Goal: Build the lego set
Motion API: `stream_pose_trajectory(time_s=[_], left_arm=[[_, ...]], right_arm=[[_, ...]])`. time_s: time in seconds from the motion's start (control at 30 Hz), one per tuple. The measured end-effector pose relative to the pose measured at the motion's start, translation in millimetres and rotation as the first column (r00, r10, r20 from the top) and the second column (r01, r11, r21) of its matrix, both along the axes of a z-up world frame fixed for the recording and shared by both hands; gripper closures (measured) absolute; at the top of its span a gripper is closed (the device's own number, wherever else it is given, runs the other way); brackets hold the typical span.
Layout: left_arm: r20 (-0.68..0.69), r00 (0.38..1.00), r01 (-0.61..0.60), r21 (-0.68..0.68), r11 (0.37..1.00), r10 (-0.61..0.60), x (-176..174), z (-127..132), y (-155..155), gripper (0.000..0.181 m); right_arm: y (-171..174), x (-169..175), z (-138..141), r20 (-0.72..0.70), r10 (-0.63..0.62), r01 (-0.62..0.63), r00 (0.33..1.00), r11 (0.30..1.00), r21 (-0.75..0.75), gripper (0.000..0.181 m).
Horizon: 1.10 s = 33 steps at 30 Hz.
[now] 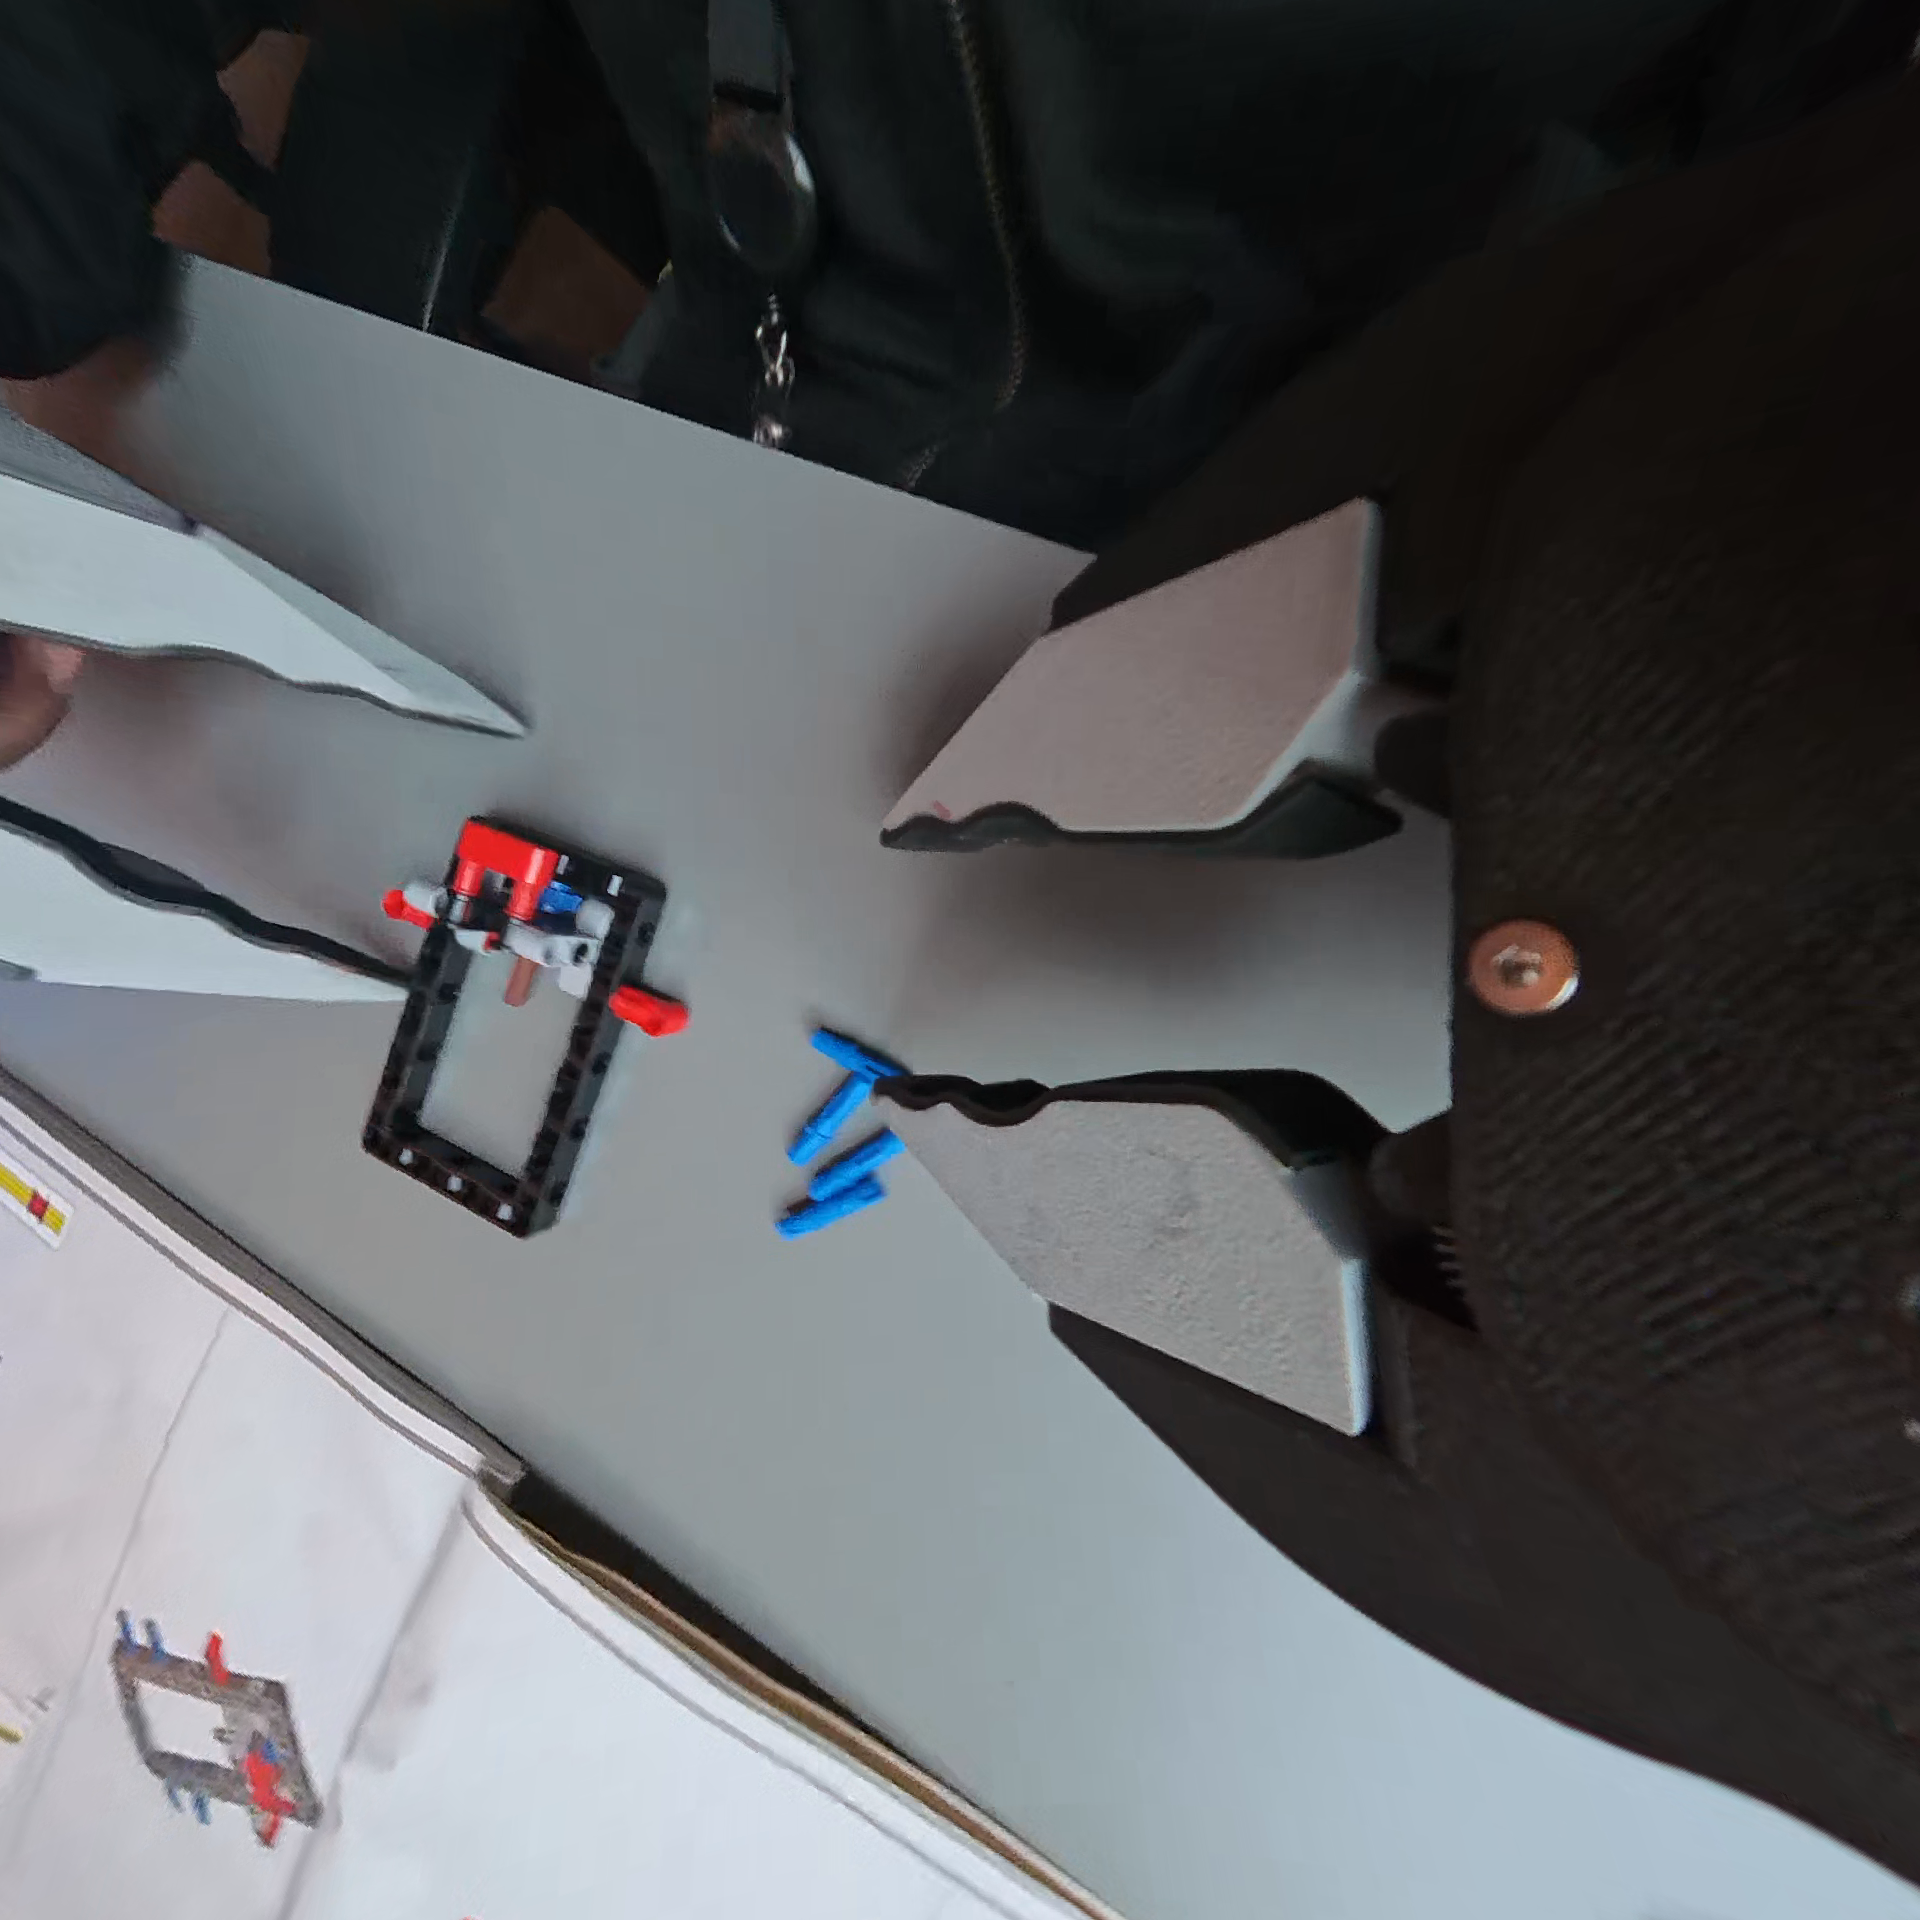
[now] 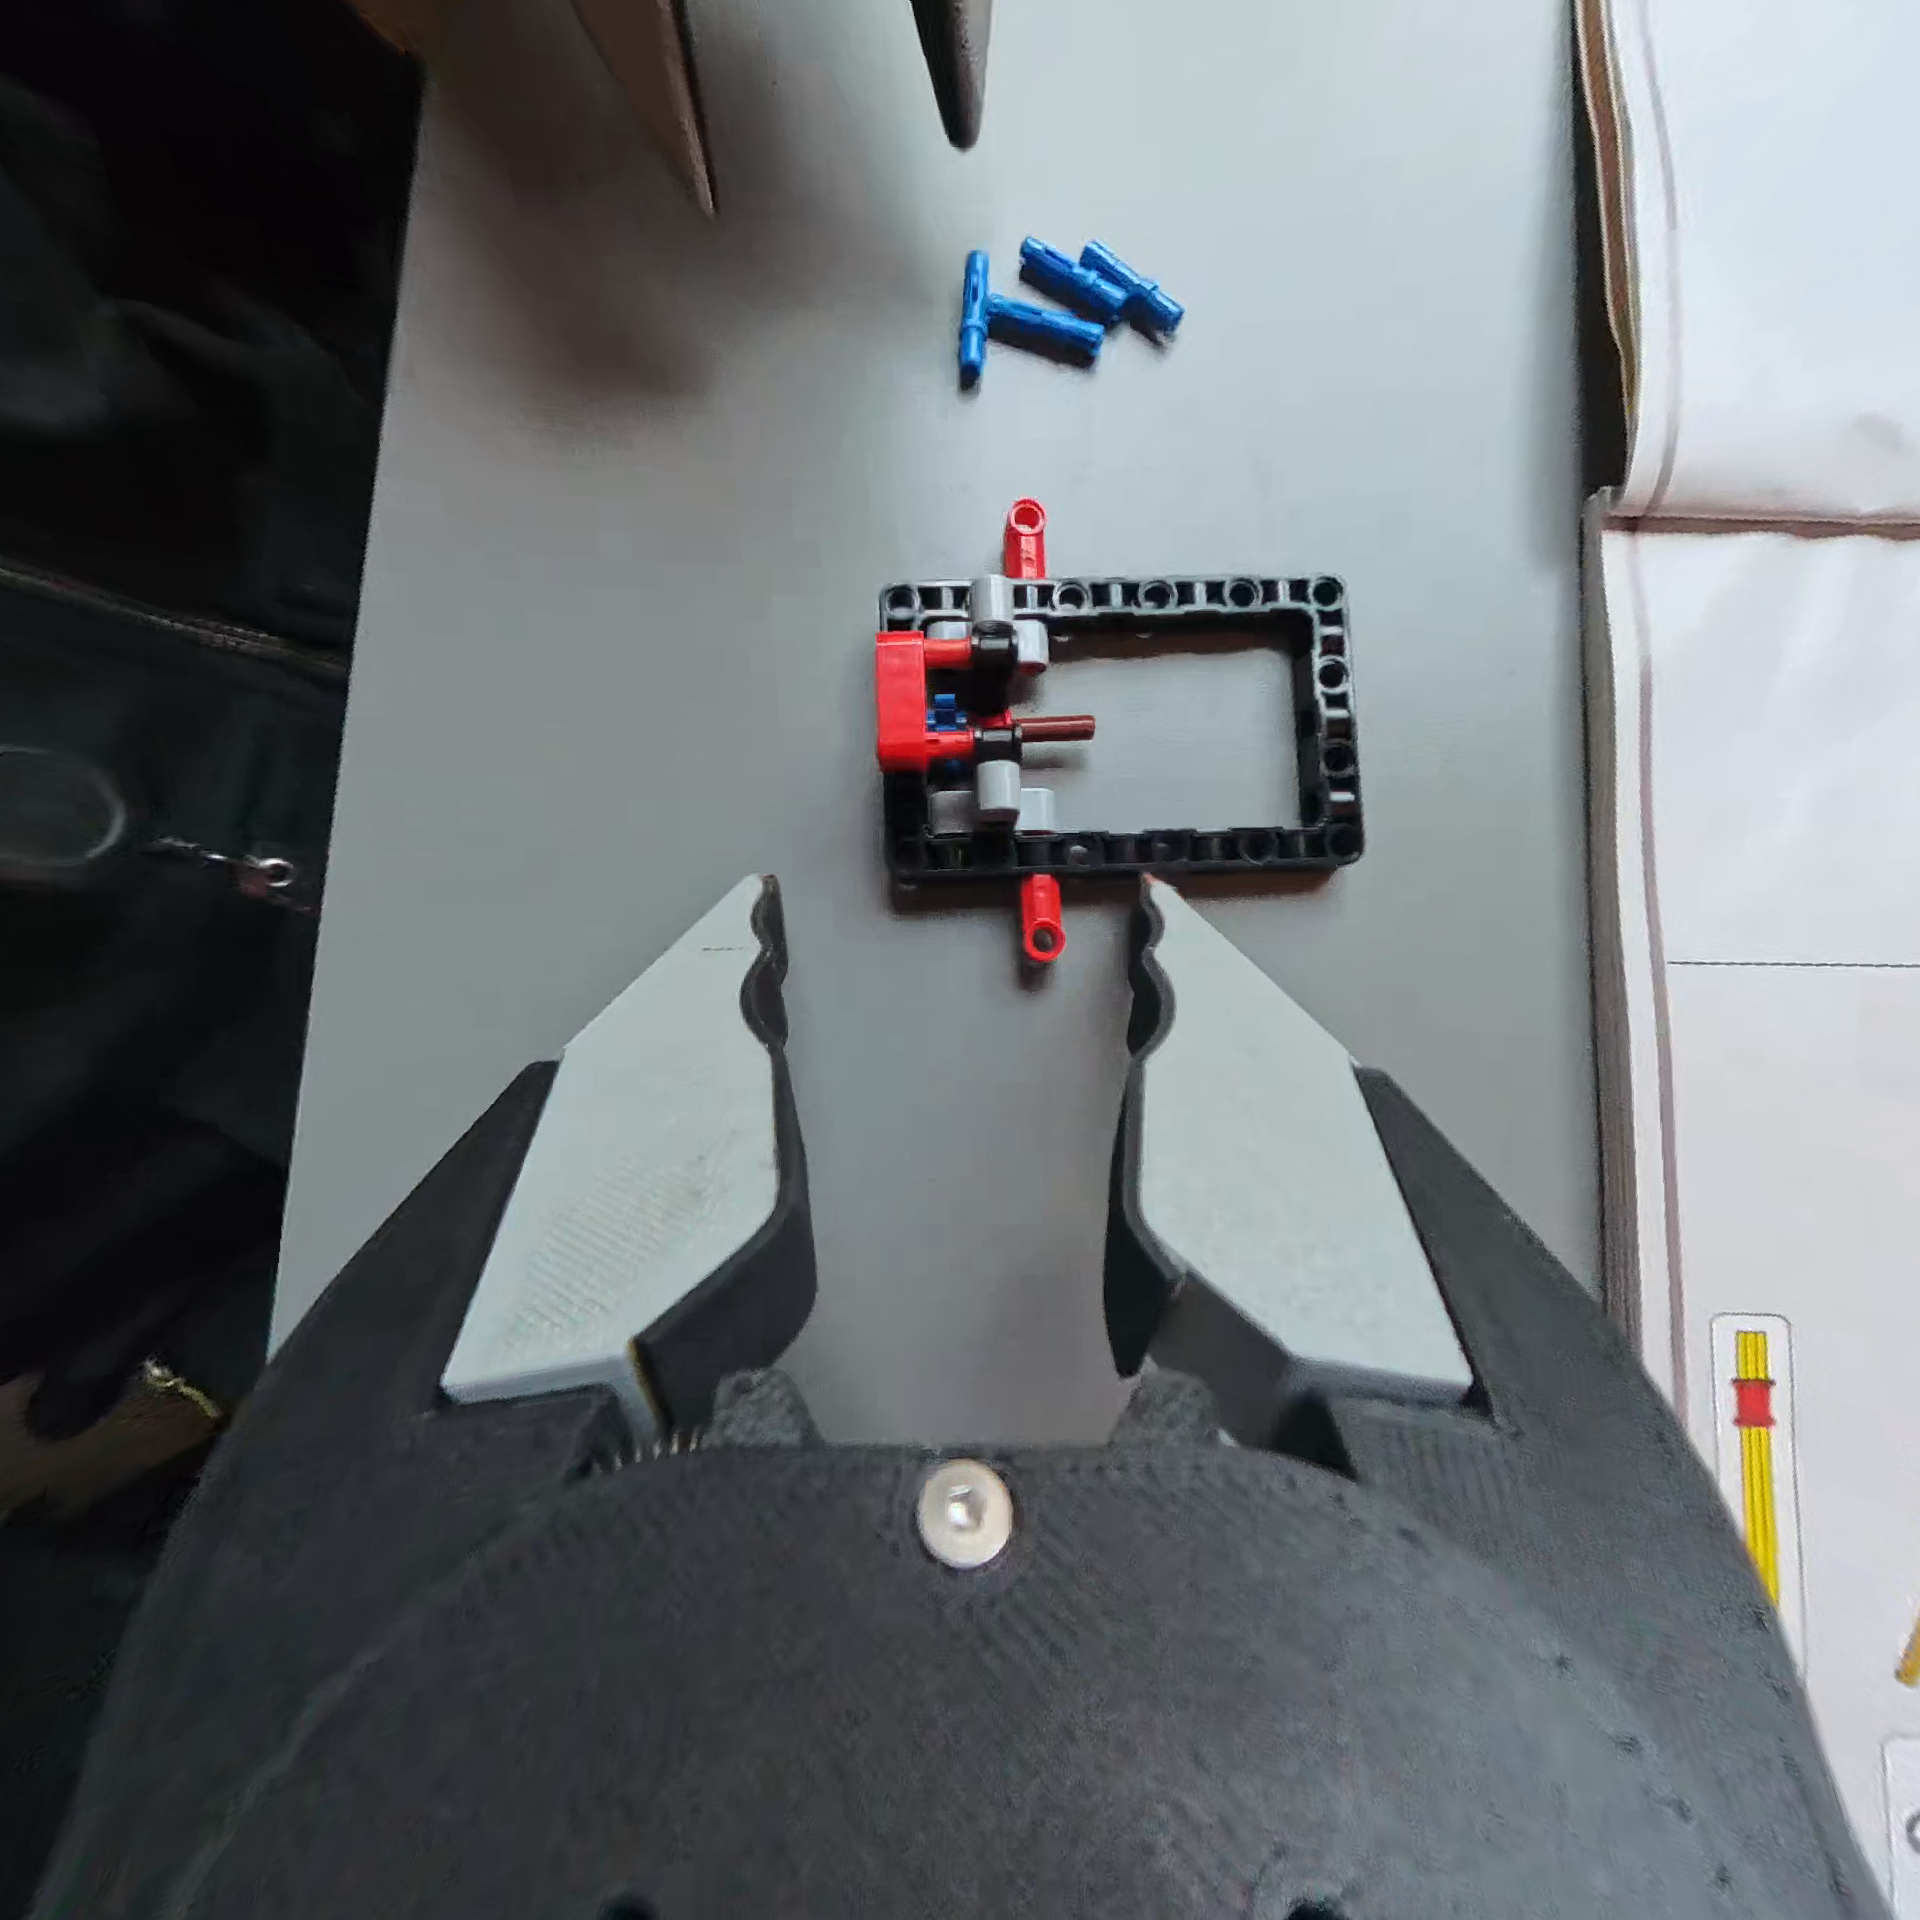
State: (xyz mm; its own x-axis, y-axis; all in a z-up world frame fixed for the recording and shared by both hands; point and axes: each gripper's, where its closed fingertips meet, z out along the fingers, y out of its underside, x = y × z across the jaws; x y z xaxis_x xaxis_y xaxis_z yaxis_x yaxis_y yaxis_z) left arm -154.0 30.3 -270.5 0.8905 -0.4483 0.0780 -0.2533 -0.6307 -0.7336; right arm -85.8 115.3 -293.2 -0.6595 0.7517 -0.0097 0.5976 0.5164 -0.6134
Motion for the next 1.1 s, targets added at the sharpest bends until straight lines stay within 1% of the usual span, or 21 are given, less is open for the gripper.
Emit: stream_pose_trajectory(time_s=[0.03, 0.1, 0.17, 0.23, 0.3, 0.4, 0.5, 0.57, 0.67, 0.73, 0.8, 0.87, 0.93, 0.97, 1.03, 1.07, 1.1], left_arm=[[-0.024, 1.0, 0.016, 0.006, 1.0, -0.016, 5.0, 0.1, 7.1, 0.142], [-0.046, 0.997, 0.067, 0.005, 0.998, -0.067, 17.8, -0.9, 20.8, 0.147], [-0.068, 0.992, 0.101, -0.019, 0.995, -0.102, 25.7, -7.2, 34.0, 0.147], [-0.118, 0.986, 0.116, -0.042, 0.992, -0.12, 26.0, -15.9, 44.9, 0.147], [-0.115, 0.984, 0.136, -0.03, 0.99, -0.138, 28.2, -16.0, 51.5, 0.15], [-0.068, 0.984, 0.164, -0.019, 0.986, -0.165, 29.8, -13.1, 51.6, 0.148], [-0.058, 0.983, 0.175, 0.057, 0.983, -0.172, 23.9, -3.9, 50.1, 0.145], [-0.079, 0.984, 0.167, 0.095, 0.981, -0.16, 15.8, -1.0, 49.4, 0.146], [-0.106, 0.985, 0.157, 0.172, 0.973, -0.14, 11.1, 4.3, 53.2, 0.146], [-0.131, 0.983, 0.156, 0.261, 0.953, -0.125, 12.2, 8.8, 57.5, 0.145], [-0.195, 0.976, 0.151, 0.295, 0.944, -0.096, 9.2, 9.9, 60.1, 0.145], [-0.227, 0.97, 0.164, 0.347, 0.923, -0.087, 10.1, 15.5, 61.2, 0.15], [-0.224, 0.971, 0.168, 0.368, 0.915, -0.089, 11.2, 18.6, 60.9, 0.152], [-0.216, 0.972, 0.168, 0.373, 0.913, -0.09, 11.4, 19.9, 60.8, 0.152], [-0.196, 0.976, 0.164, 0.38, 0.91, -0.094, 11.1, 22.1, 60.8, 0.153], [-0.183, 0.978, 0.16, 0.383, 0.91, -0.095, 10.9, 23.4, 60.8, 0.153], [-0.172, 0.981, 0.155, 0.39, 0.908, -0.094, 10.4, 25.0, 60.8, 0.153]], right_arm=[[-1.2, 0.1, -2.0, -0.013, -0.01, 0.011, 1.0, 1.0, 0.022, 0.119], [-7.8, 3.3, -1.1, -0.032, -0.027, 0.027, 0.999, 1.0, 0.01, 0.13], [-15.0, 7.0, 0.3, -0.046, -0.045, 0.044, 0.998, 0.999, -0.015, 0.13], [-16.4, 9.0, 3.6, -0.078, -0.069, 0.068, 0.995, 0.998, -0.017, 0.13], [-9.7, 10.7, 9.8, -0.125, -0.098, 0.097, 0.987, 0.995, -0.011, 0.134], [6.8, 12.1, 19.8, -0.169, -0.164, 0.151, 0.972, 0.985, -0.087, 0.133], [26.9, 10.7, 30.1, -0.241, -0.24, 0.198, 0.94, 0.962, -0.188, 0.133], [42.5, 8.7, 36.8, -0.296, -0.294, 0.24, 0.909, 0.949, -0.205, 0.133], [63.7, 6.2, 45.9, -0.362, -0.362, 0.321, 0.859, 0.931, -0.172, 0.128], [67.3, 5.8, 52.7, -0.397, -0.382, 0.335, 0.834, 0.924, -0.185, 0.126], [70.4, 4.7, 57.4, -0.43, -0.403, 0.349, 0.808, 0.915, -0.202, 0.124], [76.0, 0.9, 59.9, -0.445, -0.435, 0.368, 0.783, 0.9, -0.233, 0.113], [85.4, -4.2, 63.2, -0.451, -0.484, 0.401, 0.75, 0.874, -0.273, 0.104], [90.6, -6.1, 64.6, -0.455, -0.507, 0.418, 0.732, 0.862, -0.288, 0.104], [96.6, -7.0, 67.1, -0.457, -0.529, 0.43, 0.715, 0.848, -0.309, 0.103], [98.1, -7.3, 68.8, -0.459, -0.536, 0.43, 0.708, 0.843, -0.322, 0.1], [98.6, -7.5, 70.1, -0.458, -0.542, 0.427, 0.705, 0.839, -0.336, 0.094]])
